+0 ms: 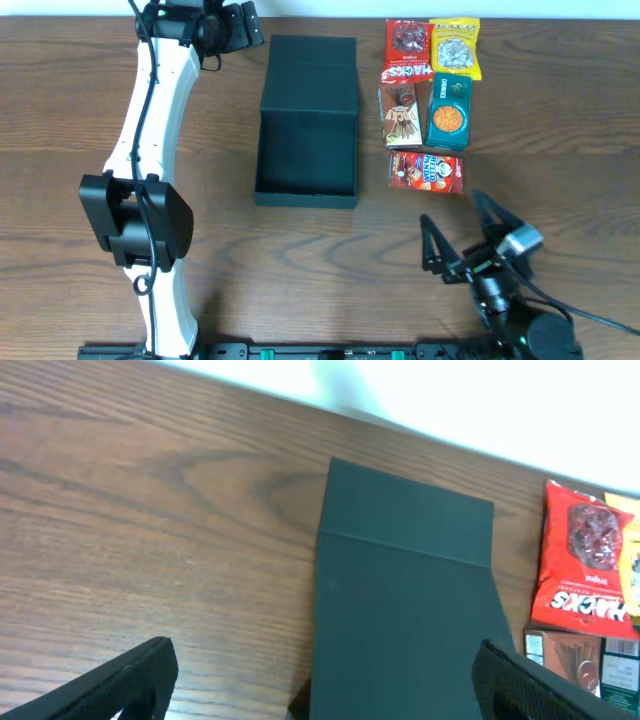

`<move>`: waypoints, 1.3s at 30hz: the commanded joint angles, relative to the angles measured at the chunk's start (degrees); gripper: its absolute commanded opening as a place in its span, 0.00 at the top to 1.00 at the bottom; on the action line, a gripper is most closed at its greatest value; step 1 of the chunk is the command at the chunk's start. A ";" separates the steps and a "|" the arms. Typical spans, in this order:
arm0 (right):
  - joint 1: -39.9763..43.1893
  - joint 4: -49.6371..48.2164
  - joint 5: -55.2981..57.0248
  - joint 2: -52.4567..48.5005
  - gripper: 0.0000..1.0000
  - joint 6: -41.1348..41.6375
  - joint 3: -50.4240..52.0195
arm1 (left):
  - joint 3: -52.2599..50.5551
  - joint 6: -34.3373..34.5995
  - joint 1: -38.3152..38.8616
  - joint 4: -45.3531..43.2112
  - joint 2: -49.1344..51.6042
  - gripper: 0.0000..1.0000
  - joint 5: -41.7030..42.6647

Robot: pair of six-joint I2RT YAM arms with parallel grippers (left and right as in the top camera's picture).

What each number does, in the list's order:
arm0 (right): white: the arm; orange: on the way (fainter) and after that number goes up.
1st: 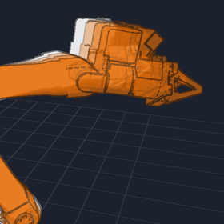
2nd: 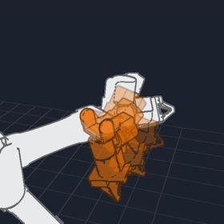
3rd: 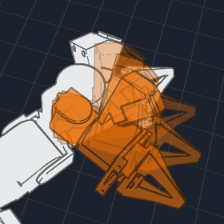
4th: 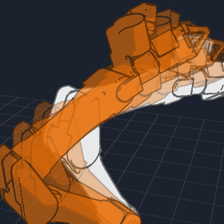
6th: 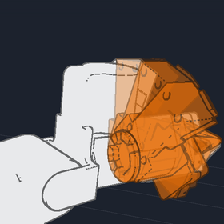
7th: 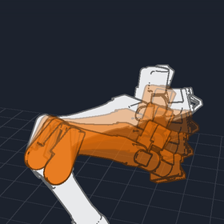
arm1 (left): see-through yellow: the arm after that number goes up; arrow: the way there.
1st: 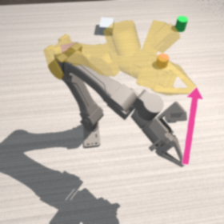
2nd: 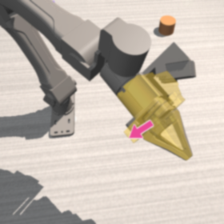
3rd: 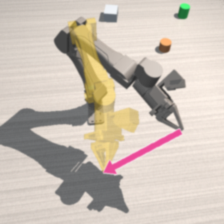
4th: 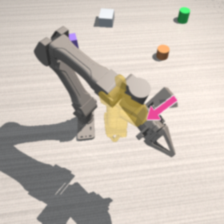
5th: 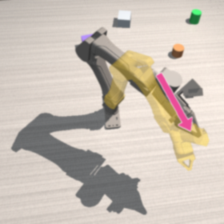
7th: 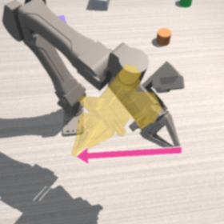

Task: Pack container
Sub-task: 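Release the box and raise the left gripper away, then reach the right gripper to the teal Good Day box and grasp it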

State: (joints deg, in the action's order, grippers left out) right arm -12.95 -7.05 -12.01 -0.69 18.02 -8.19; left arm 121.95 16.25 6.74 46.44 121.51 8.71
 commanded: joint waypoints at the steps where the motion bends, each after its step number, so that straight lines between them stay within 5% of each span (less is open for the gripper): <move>1: 1.60 -2.56 5.60 -1.09 0.01 1.70 -0.24 | 1.11 -1.05 -0.35 0.00 -0.17 0.04 0.48; 6: 6.51 -4.72 4.74 -11.98 0.01 1.66 -6.08 | 1.11 -1.73 -0.44 -1.31 -0.17 0.05 -0.35; 15: 16.39 -0.26 -8.59 -48.39 0.01 -2.75 -27.74 | 1.11 -1.70 -1.20 -3.19 -0.15 0.04 -0.35; 23: 18.40 22.97 -8.22 -86.99 0.01 -11.08 -63.14 | 1.11 -1.70 -1.53 -2.19 -0.15 0.05 -0.35; 30: 18.32 44.87 -1.05 -110.51 0.04 -12.13 -89.46 | 1.11 -1.70 -1.53 -0.94 -0.13 0.05 -0.37; 39: 17.03 54.55 -0.76 -123.01 0.01 -12.55 -97.57 | 1.11 -1.70 -1.53 -0.59 -0.11 0.05 -2.10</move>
State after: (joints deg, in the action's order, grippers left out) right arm 4.75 46.54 -13.30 -122.48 6.44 -104.22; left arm 121.95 15.16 5.45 45.74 121.51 7.94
